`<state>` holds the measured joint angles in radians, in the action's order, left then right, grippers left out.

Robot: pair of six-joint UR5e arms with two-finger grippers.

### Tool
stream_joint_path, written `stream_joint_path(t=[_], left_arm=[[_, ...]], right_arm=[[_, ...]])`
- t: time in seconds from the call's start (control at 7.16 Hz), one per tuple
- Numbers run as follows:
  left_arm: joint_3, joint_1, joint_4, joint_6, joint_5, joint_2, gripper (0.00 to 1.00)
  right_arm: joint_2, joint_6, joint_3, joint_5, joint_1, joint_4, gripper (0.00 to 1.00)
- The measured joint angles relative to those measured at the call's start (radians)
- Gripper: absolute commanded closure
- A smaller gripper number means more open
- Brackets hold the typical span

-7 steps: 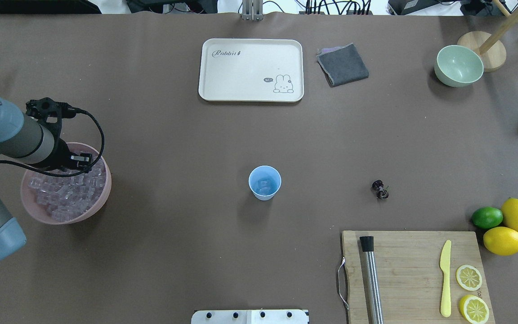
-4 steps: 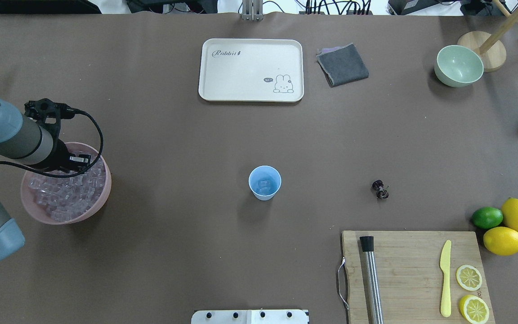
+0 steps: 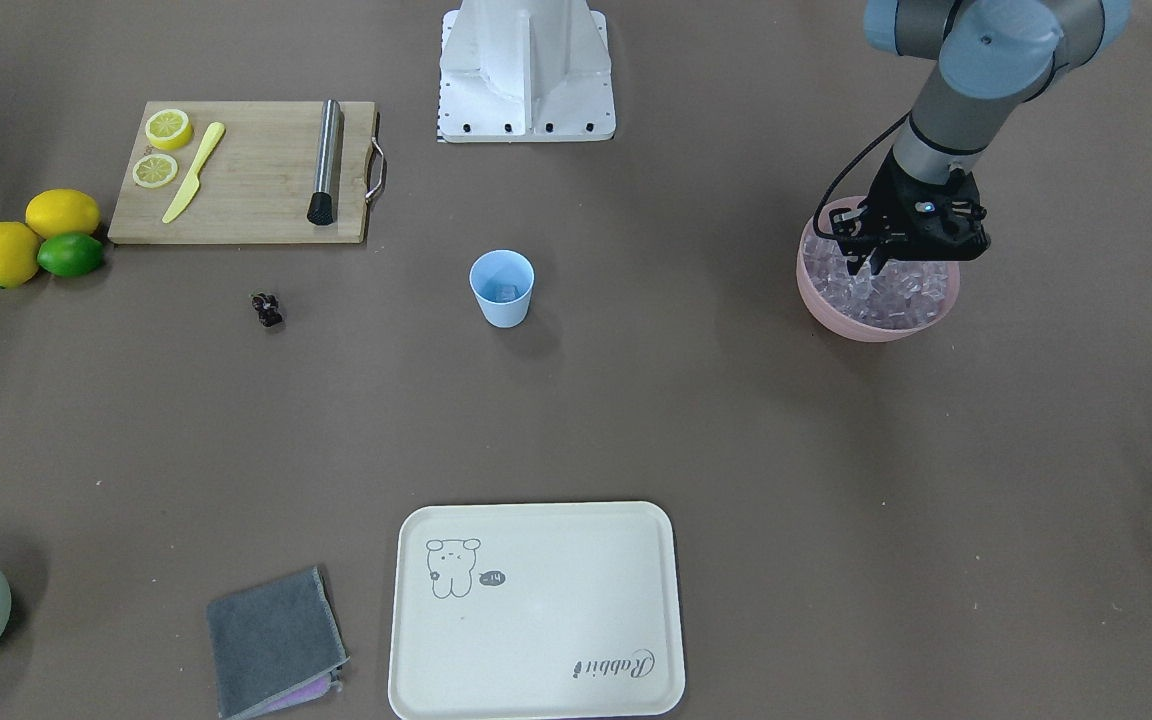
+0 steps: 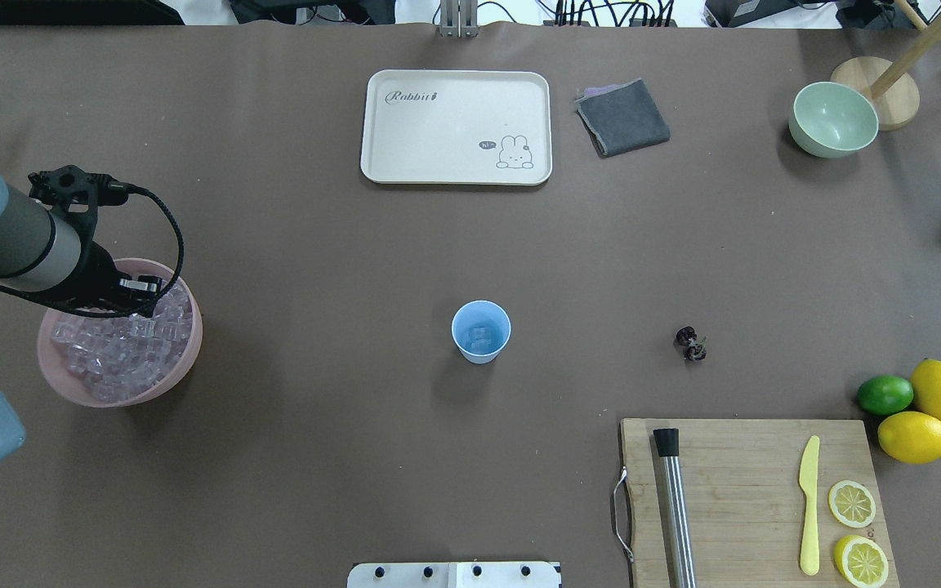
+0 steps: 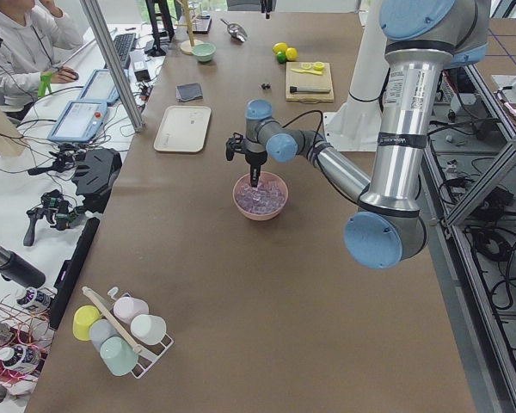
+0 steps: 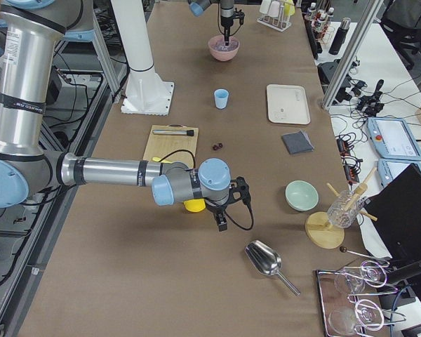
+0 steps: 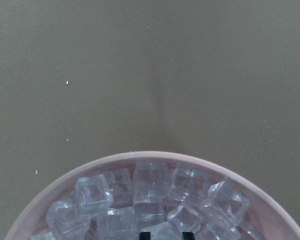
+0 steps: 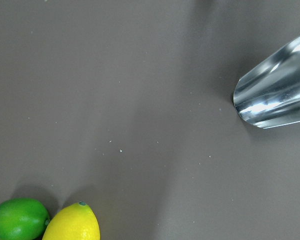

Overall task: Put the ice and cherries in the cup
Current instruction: 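Lower the left gripper into the pink bowl and grasp a third ice cube, then carry the ice cube with the left gripper to the blue cup and release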

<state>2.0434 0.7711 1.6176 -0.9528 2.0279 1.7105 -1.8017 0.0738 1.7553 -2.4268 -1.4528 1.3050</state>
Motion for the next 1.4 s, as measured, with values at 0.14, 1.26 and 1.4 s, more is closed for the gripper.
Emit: stream_joint_path(t=[0.14,1.26,1.4], left_arm=[[0.028,0.006,-0.055,-0.014,0.018,0.052,1.0],[-0.322,-0.258,-0.03,-0.458,-0.061,0.648,1.0],[-0.362,-0.263,-0.003,-0.464,-0.072,0.664,1.0]], right_arm=[[0.0,0.0,0.0,0.0,0.0,0.0,0.0],[0.017,-0.081,0.04,-0.018,0.026,-0.007,0.0],[0.023,-0.2,0.083,-0.023,0.068,-0.033,0.0]])
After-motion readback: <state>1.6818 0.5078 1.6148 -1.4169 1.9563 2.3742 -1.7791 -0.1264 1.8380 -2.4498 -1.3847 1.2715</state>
